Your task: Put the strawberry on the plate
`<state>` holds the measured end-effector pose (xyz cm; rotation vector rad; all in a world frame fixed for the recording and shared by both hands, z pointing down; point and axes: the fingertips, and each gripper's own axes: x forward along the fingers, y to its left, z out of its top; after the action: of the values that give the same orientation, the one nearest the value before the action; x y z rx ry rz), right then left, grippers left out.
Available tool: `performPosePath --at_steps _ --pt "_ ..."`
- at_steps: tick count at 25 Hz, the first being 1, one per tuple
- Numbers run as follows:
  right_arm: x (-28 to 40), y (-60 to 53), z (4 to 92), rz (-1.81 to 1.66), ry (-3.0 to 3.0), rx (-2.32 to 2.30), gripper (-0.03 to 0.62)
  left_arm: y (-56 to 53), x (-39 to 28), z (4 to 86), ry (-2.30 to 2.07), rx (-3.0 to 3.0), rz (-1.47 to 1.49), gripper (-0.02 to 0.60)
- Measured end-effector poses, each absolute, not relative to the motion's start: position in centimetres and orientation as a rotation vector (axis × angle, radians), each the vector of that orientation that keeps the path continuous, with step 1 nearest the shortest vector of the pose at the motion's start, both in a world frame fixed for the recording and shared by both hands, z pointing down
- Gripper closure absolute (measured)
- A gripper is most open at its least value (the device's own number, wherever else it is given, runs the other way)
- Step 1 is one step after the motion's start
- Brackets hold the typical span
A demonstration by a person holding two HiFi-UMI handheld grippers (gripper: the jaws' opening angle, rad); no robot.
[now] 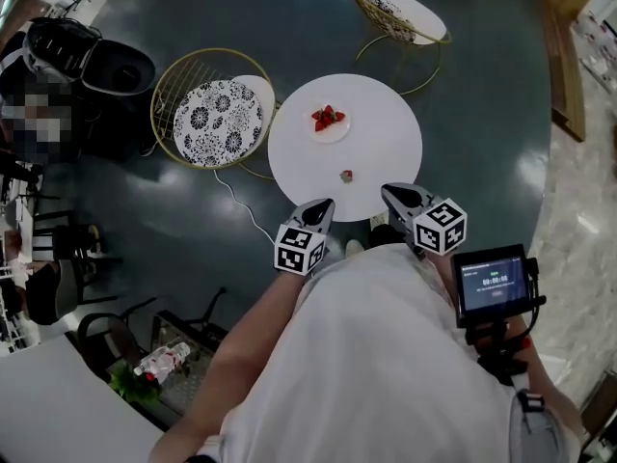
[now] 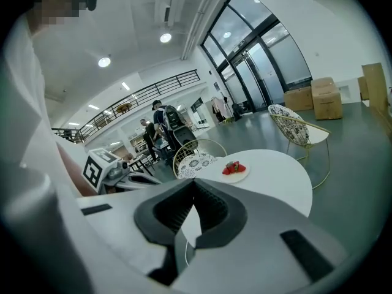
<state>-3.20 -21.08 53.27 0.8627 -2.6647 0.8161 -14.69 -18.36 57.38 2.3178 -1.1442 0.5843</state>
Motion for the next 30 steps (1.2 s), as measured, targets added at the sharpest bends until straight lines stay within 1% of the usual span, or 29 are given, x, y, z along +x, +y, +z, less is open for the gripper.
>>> performPosePath --at_steps 5,11,20,26,27,28,30 --pt "-2.6 -25.4 55.2 0.889 -2.645 0.820 0.588 -23.9 -14.4 58.9 -1.156 2.238 0.587 0.575" --pt "-2.2 -27.1 57.2 0.954 -2.618 0.800 0.588 -26.0 -13.8 62.1 -1.093 2.181 0.673 0.575" --pt "-1.4 -29.1 59.5 1.034 -2.567 0.785 0.588 -28.6 -12.0 67.7 -0.979 2.141 0.882 0.574" --pt "-1.1 -29.7 60.0 1.066 -2.562 0.779 0.588 -29.1 -12.0 69.7 -0.914 2.136 1.034 0.572" --pt "-1.0 -29.7 60.0 1.076 -2.562 0.778 0.588 -29.0 -11.9 69.9 -0.901 2.137 1.061 0.562" --pt "-1.0 -29.6 60.0 1.087 -2.561 0.778 0.588 -28.9 -11.9 70.2 -0.888 2.137 1.087 0.518" --pt "-0.9 -29.3 60.2 1.103 -2.557 0.786 0.588 -28.5 -11.9 70.7 -0.864 2.136 1.127 0.512"
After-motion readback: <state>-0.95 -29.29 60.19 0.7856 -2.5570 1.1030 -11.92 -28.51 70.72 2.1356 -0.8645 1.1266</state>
